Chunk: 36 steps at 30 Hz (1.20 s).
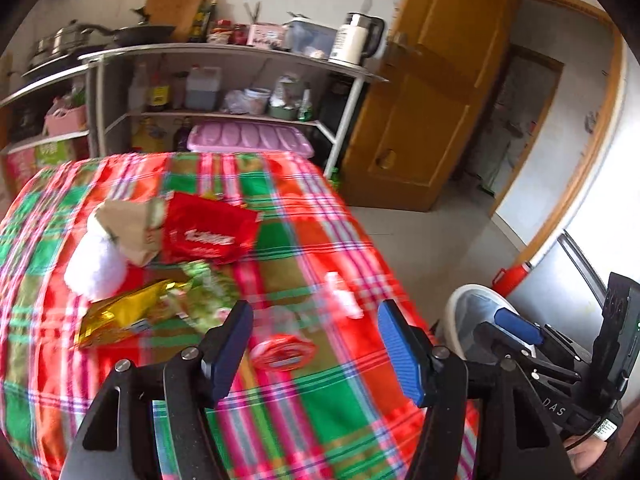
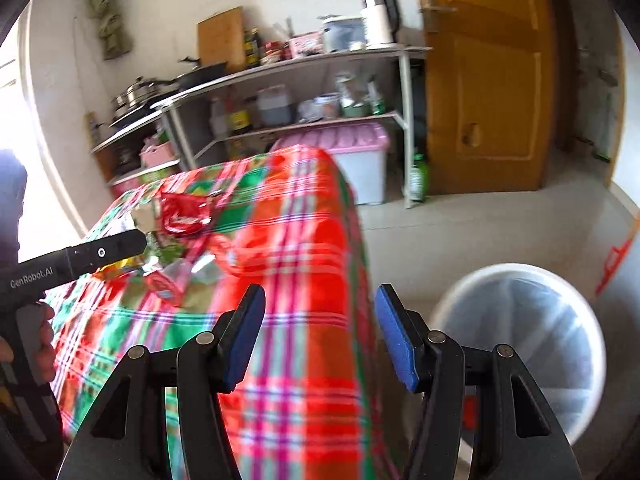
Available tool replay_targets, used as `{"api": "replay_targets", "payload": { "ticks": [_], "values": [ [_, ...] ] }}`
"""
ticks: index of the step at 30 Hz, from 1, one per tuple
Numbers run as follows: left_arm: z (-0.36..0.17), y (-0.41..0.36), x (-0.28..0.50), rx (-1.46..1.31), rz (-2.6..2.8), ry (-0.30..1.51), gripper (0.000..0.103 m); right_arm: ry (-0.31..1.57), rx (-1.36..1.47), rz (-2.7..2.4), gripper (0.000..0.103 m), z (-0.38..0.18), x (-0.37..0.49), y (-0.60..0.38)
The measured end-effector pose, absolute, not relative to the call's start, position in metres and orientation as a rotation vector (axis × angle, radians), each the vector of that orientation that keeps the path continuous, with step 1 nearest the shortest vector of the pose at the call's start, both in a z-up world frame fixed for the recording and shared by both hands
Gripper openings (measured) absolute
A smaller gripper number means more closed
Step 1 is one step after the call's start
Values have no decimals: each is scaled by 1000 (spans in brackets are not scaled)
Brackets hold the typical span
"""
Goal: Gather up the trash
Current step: 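Move both tools back over the table toward the plastic cup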
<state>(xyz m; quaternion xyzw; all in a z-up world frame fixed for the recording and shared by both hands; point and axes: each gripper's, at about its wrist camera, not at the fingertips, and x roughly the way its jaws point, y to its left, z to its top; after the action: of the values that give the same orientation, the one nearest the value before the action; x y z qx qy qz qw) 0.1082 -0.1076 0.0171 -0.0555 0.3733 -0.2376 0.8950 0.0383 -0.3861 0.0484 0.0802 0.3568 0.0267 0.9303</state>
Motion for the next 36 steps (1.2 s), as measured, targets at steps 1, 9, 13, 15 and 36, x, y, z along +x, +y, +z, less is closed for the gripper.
{"api": "replay_targets", "payload": {
  "ticks": [1, 9, 13, 15, 36],
  "values": [
    [15, -100, 110, -120, -477, 779, 65, 730, 160, 70, 58, 47, 43, -381],
    [-1, -53, 117, -173, -410, 808, 65, 764, 147, 191, 58, 34, 89, -341],
    [-6, -42, 119, -177, -426, 818, 65, 793, 125, 229, 58, 28, 108, -326],
    [-7, -38, 122, -177, -432, 818, 65, 807, 134, 257, 58, 24, 118, -318],
    [-10, -49, 123, -172, -471, 838, 65, 841, 188, 290, 10, 11, 144, -311]
  ]
}}
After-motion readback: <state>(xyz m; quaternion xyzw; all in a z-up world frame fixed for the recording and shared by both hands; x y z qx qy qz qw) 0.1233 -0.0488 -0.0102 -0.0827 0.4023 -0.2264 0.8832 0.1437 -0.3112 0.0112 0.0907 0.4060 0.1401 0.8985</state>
